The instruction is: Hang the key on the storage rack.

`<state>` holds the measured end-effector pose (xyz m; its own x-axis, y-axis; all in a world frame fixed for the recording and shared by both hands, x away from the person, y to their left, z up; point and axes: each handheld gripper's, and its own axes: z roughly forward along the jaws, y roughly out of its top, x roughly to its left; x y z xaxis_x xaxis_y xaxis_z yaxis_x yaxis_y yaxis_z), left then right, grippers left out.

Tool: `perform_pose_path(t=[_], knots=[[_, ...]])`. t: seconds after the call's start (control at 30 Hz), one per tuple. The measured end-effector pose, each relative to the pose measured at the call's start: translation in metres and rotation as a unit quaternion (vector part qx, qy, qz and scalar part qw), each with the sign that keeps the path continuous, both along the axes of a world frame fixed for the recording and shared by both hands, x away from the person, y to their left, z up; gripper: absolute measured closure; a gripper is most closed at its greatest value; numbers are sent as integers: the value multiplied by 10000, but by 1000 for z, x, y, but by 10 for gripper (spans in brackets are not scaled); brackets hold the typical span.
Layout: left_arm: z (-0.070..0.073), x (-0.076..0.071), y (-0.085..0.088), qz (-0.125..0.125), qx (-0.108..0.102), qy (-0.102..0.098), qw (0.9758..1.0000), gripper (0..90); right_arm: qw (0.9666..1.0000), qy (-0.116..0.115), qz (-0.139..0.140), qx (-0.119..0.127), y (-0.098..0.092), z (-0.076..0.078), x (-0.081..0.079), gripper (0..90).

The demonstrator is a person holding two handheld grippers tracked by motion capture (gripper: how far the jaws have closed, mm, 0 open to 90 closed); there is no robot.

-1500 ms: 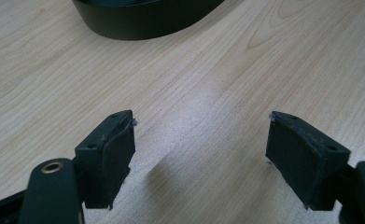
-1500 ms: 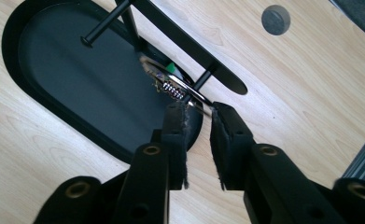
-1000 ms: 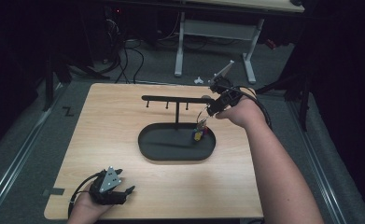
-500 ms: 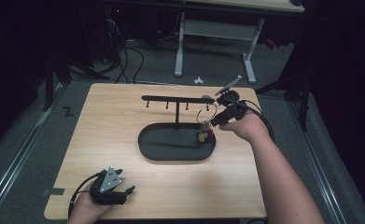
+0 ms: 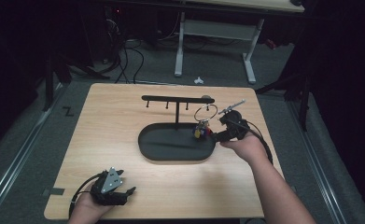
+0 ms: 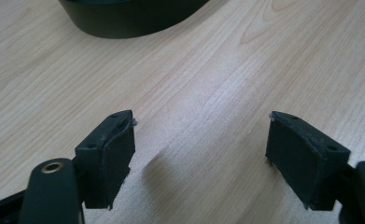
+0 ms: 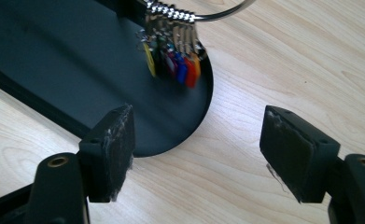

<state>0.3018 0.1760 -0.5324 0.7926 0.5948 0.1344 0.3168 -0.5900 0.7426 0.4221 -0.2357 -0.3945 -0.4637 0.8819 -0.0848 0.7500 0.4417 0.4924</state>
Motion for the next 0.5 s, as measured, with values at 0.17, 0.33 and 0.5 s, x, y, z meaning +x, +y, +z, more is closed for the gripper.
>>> perform_pose_path(t=[0.17,0.33,0.5], knots=[[0,0,-1,2,2,6,10000,242,9992,-328,-25,208,-2,-16,-16,273],[0,0,-1,11,-13,6,10000,244,9975,-618,-42,338,-6,-33,-34,267],[0,0,-2,4,-31,22,10000,245,9946,-968,-50,366,-8,-54,-55,270]])
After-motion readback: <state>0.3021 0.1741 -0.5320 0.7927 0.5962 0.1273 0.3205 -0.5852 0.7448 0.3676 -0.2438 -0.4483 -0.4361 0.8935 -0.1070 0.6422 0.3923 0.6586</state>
